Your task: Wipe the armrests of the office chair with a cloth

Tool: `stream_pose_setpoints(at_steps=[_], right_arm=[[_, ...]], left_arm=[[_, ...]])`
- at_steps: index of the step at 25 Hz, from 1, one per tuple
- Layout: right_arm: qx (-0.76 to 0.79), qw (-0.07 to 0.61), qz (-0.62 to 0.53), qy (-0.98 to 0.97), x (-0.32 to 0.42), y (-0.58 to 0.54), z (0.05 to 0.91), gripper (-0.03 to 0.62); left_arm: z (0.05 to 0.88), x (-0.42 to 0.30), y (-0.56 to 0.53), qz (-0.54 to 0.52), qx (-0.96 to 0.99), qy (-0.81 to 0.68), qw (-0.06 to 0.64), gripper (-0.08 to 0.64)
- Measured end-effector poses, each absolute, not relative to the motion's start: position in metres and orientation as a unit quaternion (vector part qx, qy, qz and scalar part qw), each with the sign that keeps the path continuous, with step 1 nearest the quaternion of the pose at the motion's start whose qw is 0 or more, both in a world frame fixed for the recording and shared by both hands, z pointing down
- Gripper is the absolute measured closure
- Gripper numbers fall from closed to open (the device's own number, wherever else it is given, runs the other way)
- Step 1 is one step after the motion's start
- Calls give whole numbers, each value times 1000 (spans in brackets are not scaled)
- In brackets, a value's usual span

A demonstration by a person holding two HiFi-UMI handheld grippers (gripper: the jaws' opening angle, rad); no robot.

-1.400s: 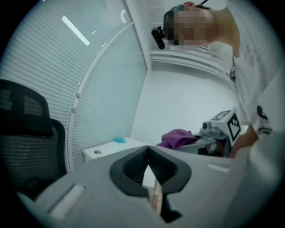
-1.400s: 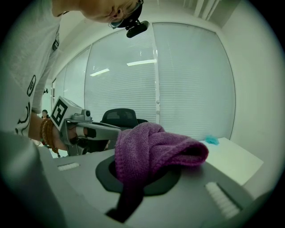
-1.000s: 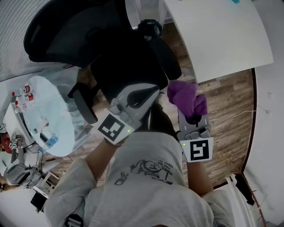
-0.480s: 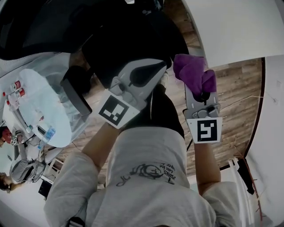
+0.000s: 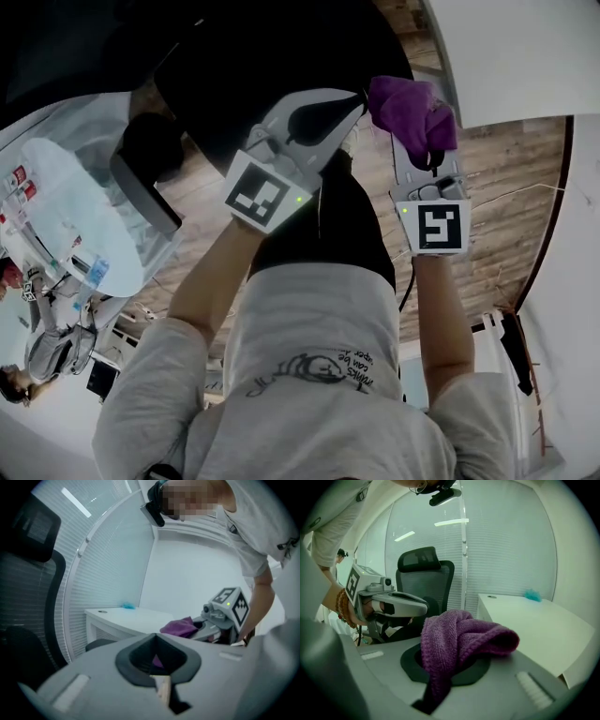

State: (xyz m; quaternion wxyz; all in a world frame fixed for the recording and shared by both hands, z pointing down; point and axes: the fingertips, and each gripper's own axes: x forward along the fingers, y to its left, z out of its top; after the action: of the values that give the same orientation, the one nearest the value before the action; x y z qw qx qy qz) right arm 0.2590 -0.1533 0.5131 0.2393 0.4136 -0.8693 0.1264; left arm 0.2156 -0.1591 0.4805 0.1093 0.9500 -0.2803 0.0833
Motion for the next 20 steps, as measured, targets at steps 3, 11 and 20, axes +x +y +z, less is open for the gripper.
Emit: stream_pose_setpoints(at_steps=[3,11,20], right_arm=[[405,267,141,-863,262,-156,541,561],[380,300,144,-863,260,-152,559,561],[343,326,147,-868,247,-177,562,561]], left_arm=[[492,217,-162,85,948,-283,115,560],[498,213,-161,91,946,-287,116,560],[491,202,-167,86,943,-301,113,560]])
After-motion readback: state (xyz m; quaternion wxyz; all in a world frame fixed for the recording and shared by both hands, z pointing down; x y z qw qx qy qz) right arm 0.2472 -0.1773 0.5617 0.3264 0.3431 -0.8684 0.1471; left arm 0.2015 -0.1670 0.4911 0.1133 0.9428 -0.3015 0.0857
